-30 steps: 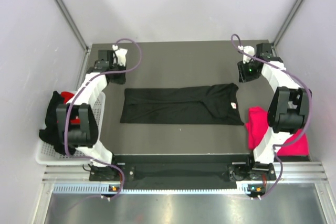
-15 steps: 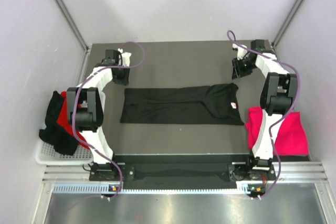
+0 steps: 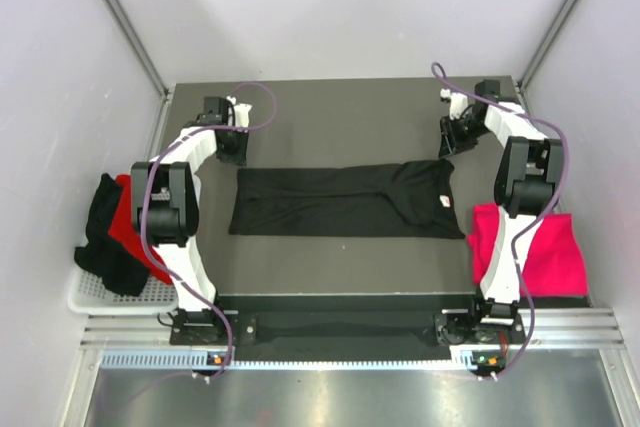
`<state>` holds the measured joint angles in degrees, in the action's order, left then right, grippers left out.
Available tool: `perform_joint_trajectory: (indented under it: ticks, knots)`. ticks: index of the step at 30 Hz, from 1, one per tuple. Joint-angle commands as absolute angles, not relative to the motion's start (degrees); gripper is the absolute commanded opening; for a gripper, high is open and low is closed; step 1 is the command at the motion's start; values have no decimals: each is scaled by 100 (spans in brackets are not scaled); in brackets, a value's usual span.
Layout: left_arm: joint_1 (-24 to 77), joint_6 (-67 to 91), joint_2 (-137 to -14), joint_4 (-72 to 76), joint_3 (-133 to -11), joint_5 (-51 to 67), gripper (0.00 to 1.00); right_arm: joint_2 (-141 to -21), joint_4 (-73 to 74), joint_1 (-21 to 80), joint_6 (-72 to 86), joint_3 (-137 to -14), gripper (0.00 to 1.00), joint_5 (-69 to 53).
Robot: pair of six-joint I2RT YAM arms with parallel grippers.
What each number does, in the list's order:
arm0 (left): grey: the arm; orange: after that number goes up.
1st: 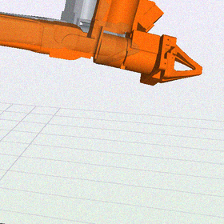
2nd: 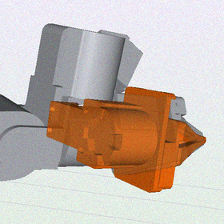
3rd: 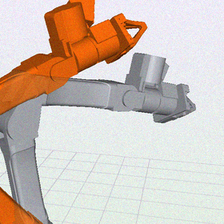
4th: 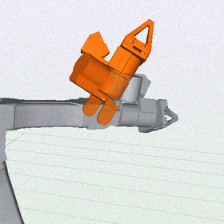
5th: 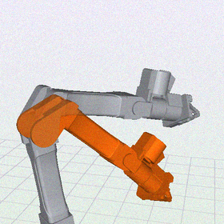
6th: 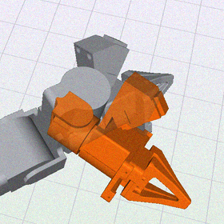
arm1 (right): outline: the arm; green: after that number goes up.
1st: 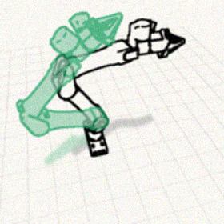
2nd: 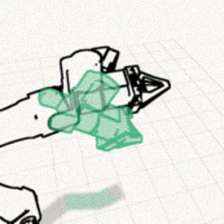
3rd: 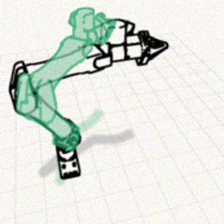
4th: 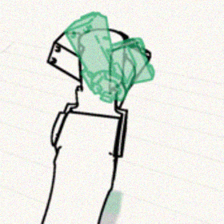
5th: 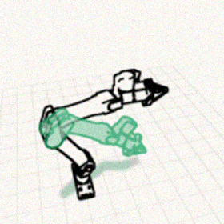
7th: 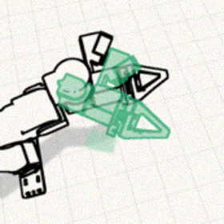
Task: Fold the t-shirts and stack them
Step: Fold the tshirt
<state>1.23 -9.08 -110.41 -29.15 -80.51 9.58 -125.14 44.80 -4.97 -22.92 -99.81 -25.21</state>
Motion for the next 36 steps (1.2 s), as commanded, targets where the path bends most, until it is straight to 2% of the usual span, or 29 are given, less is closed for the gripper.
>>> perform_joint_trajectory:
  ticks: [1, 10, 14, 17, 36]
  knots:
    - [123, -905, -10933, -2891, -8156, 993, 18, -12471, 4588, -448, -2320, -10098, 34, -2680]
    - [123, -958, -11293, -2988, -8341, 861, 18, -12787, 4877, -448, -2294, -10292, 29, -2777]
    - [123, -984, -11399, -2988, -8306, 844, 18, -12893, 4931, -475, -2268, -10354, 12, -2900]
    - [123, -1011, -11426, -3006, -8297, 835, 18, -12815, 4782, -510, -2163, -10223, 7, -2743]
    - [123, -1011, -11531, -2962, -8279, 773, 18, -12516, 4509, -747, -1969, -10011, 6, -2206]
